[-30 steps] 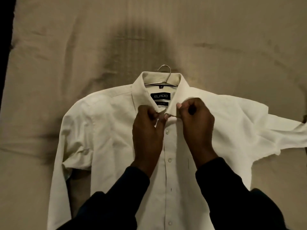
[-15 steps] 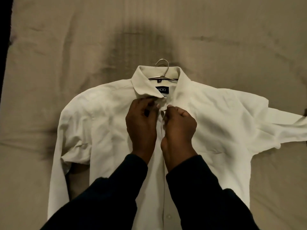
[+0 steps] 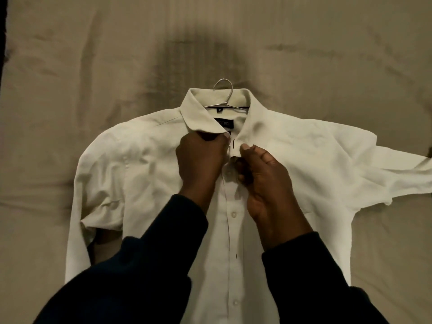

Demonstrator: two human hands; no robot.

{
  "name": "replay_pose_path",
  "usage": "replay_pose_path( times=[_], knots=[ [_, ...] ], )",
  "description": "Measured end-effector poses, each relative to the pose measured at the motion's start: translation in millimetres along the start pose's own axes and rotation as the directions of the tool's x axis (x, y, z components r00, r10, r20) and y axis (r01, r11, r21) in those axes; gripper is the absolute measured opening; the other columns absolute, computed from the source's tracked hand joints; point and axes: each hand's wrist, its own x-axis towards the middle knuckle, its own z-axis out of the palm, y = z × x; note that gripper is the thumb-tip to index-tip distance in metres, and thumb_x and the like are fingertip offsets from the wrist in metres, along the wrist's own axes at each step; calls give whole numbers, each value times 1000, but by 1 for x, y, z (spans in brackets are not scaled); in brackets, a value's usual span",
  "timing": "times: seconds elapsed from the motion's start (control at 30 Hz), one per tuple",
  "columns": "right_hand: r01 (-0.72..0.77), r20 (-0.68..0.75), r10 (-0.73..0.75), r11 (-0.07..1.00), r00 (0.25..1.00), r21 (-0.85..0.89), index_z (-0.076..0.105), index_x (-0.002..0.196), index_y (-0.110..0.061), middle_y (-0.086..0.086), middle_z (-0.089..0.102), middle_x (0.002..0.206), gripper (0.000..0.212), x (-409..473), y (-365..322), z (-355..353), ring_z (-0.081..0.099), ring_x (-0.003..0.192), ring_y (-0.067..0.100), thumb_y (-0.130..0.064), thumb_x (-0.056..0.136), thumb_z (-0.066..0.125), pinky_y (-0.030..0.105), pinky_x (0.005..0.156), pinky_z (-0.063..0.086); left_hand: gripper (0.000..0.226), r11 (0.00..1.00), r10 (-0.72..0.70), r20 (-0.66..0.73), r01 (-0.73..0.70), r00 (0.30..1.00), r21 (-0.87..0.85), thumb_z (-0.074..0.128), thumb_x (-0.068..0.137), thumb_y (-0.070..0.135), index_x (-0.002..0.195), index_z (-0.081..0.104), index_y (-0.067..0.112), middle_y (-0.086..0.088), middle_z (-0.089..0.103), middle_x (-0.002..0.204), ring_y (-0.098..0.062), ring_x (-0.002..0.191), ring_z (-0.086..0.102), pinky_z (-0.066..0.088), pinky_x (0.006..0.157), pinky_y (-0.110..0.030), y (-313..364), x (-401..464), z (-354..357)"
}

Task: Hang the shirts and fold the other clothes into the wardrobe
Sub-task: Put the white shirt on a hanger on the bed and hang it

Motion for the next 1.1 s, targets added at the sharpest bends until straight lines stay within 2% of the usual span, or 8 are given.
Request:
replay_pose_path(
  times=[0.07,0.17,0.3,0.47,0.63,0.8,0.97,1.1],
  knots=[
    [22,6,-21,997,1000,-77,72,80,-14,-2,67,63,12,-2,-4,-5,57,53,5,-18,91,70,15,48,44,23,973,-131,101,148,986,-179,80,79,34,94,78,17,3,74,79,-15,71,67,47,59,-23,5,-3,-14],
    [58,70,-50,991,996,-116,72,83,-14,-4,68,63,12,-9,-4,-4,59,54,2,-19,93,67,14,49,45,11,907,-252,247,317,936,-276,78,83,25,84,74,15,10,64,57,-2,46,54,39,46,-18,9,-16,-24],
    [93,123,-76,987,989,-134,75,89,-15,1,74,78,6,-12,4,3,64,73,12,-12,90,69,23,65,50,9,861,-303,282,388,910,-328,78,82,23,84,74,16,12,66,55,0,43,52,37,47,-20,4,-25,-26],
    [150,106,-142,986,984,-78,76,90,-10,9,72,84,7,-7,12,1,62,78,19,-6,87,70,28,72,53,10,836,-313,294,409,903,-365,80,81,23,84,74,16,11,67,56,-3,47,51,38,42,-17,-3,-26,-26],
    [120,115,-115,992,987,-33,75,89,-10,9,73,83,8,-6,13,0,64,79,20,-6,88,68,25,71,54,7,836,-288,309,396,906,-380,77,84,21,88,75,16,10,69,60,0,47,55,40,43,-15,-8,-27,-26],
    [81,120,-77,996,990,-25,75,89,-13,10,73,85,9,-2,14,0,64,80,20,-8,88,69,27,72,54,8,851,-232,279,333,932,-405,74,87,17,79,72,18,8,69,58,1,46,56,43,44,-14,-7,-28,-23],
    [37,130,-36,999,991,-10,73,89,-8,10,67,79,10,0,17,0,57,76,22,-5,90,64,27,67,49,10,838,-263,257,352,930,-418,74,86,17,76,71,16,7,67,55,-1,44,57,41,42,-14,-9,-30,-19],
    [77,100,-73,996,992,-36,76,86,-10,10,71,79,14,-2,21,-1,60,74,21,-4,89,64,24,63,52,6,846,-265,235,342,935,-408,76,85,17,81,74,14,4,69,61,-3,47,56,41,44,-16,-14,-31,-16]
  ],
)
